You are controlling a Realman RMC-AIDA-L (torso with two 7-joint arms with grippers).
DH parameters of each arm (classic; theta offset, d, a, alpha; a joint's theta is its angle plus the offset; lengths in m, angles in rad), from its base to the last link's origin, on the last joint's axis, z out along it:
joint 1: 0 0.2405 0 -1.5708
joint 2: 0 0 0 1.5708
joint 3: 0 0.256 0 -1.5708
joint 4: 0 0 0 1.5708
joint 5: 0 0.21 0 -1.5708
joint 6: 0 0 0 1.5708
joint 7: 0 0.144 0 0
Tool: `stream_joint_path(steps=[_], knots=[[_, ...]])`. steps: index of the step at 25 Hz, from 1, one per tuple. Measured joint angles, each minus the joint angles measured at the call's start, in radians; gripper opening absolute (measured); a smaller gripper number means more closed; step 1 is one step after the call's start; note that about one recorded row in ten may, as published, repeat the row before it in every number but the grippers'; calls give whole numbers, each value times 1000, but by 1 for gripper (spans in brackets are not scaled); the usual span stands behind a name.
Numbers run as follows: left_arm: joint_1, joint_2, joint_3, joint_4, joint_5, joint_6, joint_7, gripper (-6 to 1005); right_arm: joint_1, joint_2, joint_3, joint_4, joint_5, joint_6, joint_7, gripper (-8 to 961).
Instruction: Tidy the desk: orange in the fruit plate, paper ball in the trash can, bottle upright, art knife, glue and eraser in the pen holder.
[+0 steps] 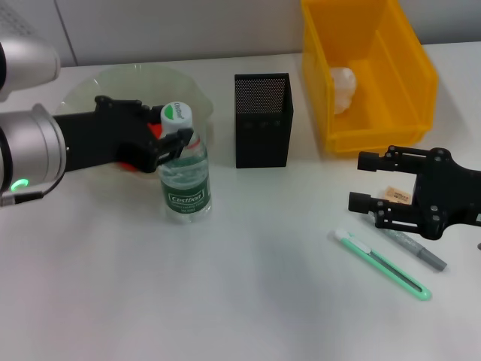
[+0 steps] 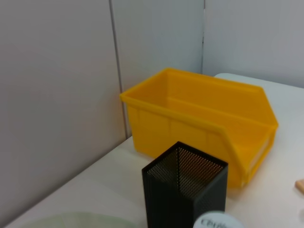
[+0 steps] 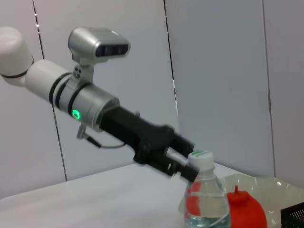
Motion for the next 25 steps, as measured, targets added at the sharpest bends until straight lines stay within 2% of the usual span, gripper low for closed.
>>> stream_joint_path(steps=[3, 13, 19, 25], knots=[[5, 0, -8, -2, 2, -7, 0, 445, 0, 0, 0, 0, 0, 0, 0, 648], [24, 1, -51, -2, -114, -3, 73, 627, 1, 0, 0, 0, -1, 0, 2, 648], [40, 2, -80, 2, -212, 15, 139, 807, 1, 1, 0, 0, -2, 0, 3, 647], [39, 2, -92, -1, -243, 33, 157, 801, 3, 1, 0, 0, -5, 1, 3, 647]])
